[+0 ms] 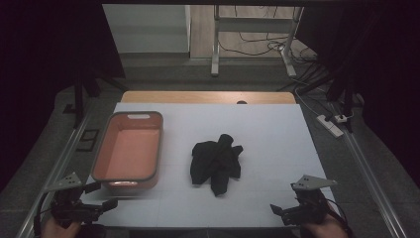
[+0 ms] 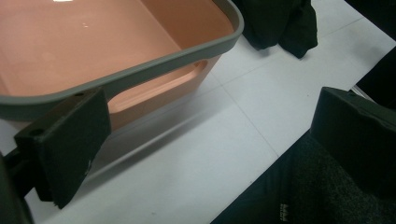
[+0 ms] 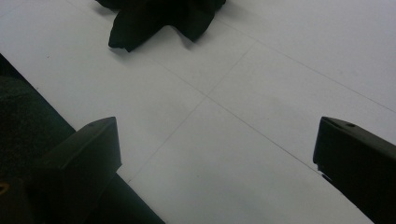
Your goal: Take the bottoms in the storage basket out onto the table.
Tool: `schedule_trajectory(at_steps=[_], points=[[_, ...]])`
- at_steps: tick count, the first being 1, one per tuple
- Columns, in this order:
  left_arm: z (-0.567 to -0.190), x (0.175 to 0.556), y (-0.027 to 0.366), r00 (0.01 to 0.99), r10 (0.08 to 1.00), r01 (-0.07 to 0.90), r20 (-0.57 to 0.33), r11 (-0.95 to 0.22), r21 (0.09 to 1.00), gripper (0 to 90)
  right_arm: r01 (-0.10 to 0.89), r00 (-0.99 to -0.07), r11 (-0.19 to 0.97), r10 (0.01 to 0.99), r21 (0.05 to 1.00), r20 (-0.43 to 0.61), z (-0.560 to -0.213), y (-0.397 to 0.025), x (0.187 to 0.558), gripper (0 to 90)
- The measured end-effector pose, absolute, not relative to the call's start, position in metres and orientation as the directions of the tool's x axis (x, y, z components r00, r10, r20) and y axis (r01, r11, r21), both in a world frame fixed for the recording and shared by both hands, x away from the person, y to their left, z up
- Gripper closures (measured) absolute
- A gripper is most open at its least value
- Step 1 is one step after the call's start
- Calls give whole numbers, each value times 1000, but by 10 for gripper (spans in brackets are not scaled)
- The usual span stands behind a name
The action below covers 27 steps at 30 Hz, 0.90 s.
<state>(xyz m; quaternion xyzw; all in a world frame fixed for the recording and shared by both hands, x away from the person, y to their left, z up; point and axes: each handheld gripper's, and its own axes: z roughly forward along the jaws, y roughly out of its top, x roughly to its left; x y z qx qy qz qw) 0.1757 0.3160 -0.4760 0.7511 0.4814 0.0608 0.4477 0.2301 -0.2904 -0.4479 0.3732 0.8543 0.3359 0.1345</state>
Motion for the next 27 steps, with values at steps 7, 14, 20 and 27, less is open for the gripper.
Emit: schedule_trajectory(at_steps=[7, 14, 20, 27], points=[[-476, 170, 321, 530, 780, 659, -333, -132, 741, 0, 547, -685, 497, 728, 674, 19, -448, -290, 230, 10], [-477, 167, 324, 527, 781, 662, -335, -131, 738, 0, 548, -686, 497, 728, 673, 20, -448, -290, 230, 10], [-477, 166, 326, 526, 781, 664, -338, -129, 736, 0, 548, -686, 497, 727, 672, 21, -448, -290, 230, 10], [-477, 166, 325, 527, 782, 673, -333, -144, 726, 0, 549, -686, 498, 727, 672, 21, -448, -290, 230, 10]])
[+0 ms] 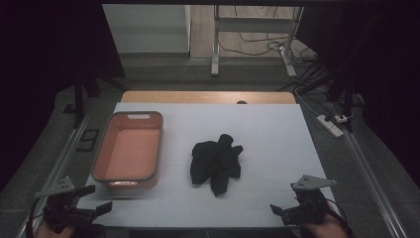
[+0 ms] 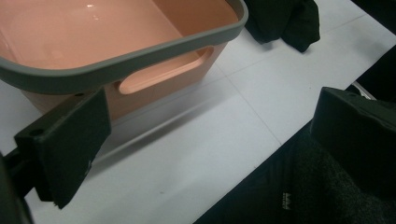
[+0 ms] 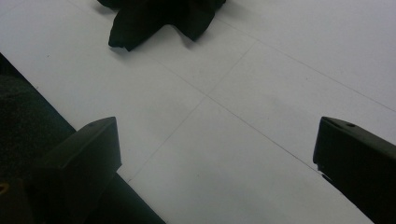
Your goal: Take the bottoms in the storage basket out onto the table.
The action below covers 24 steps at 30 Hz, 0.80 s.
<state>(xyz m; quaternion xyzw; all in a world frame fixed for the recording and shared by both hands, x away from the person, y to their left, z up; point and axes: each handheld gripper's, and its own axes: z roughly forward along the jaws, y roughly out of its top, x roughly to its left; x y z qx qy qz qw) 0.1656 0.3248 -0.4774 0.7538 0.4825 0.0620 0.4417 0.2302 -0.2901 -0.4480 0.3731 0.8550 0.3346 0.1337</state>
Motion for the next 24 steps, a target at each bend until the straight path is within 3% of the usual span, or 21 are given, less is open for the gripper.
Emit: schedule_trajectory(at_steps=[24], points=[[-478, 168, 312, 578, 771, 683, -267, -278, 675, 7, 551, -687, 501, 726, 668, 22, -448, -290, 230, 10]])
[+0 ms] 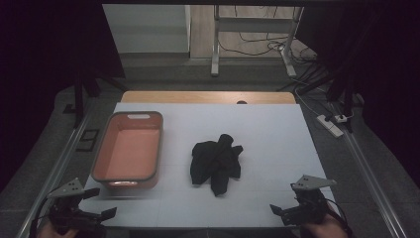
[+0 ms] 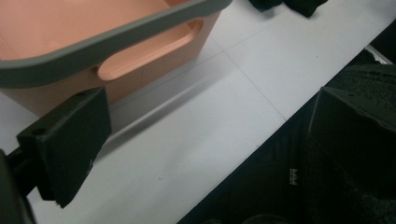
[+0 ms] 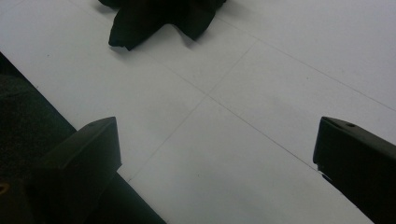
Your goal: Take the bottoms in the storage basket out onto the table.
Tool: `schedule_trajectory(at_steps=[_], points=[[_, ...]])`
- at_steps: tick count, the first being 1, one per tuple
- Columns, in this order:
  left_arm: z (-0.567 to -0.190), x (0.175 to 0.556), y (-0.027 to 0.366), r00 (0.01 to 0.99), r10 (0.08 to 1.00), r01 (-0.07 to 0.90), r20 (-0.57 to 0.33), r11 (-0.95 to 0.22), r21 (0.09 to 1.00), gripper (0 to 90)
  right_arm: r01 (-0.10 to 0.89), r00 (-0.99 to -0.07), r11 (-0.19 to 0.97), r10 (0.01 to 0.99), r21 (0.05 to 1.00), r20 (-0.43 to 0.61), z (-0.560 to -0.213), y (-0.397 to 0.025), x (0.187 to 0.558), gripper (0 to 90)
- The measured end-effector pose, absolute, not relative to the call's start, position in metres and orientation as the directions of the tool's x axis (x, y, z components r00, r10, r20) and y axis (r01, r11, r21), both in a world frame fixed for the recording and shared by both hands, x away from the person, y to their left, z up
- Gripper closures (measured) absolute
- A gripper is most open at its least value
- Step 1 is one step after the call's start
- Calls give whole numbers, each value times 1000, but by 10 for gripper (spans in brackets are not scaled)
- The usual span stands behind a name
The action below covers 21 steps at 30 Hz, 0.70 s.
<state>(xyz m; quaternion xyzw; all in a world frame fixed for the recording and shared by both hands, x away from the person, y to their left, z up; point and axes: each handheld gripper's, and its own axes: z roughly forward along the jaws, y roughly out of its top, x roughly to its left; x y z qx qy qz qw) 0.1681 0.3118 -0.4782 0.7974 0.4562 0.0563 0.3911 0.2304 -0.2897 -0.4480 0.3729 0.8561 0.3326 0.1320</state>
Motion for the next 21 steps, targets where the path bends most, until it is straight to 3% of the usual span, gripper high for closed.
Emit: schedule_trajectory(at_steps=[21], points=[[-481, 176, 298, 591, 775, 716, -224, -376, 588, 21, 551, -693, 519, 721, 653, 12, -449, -288, 231, 10]])
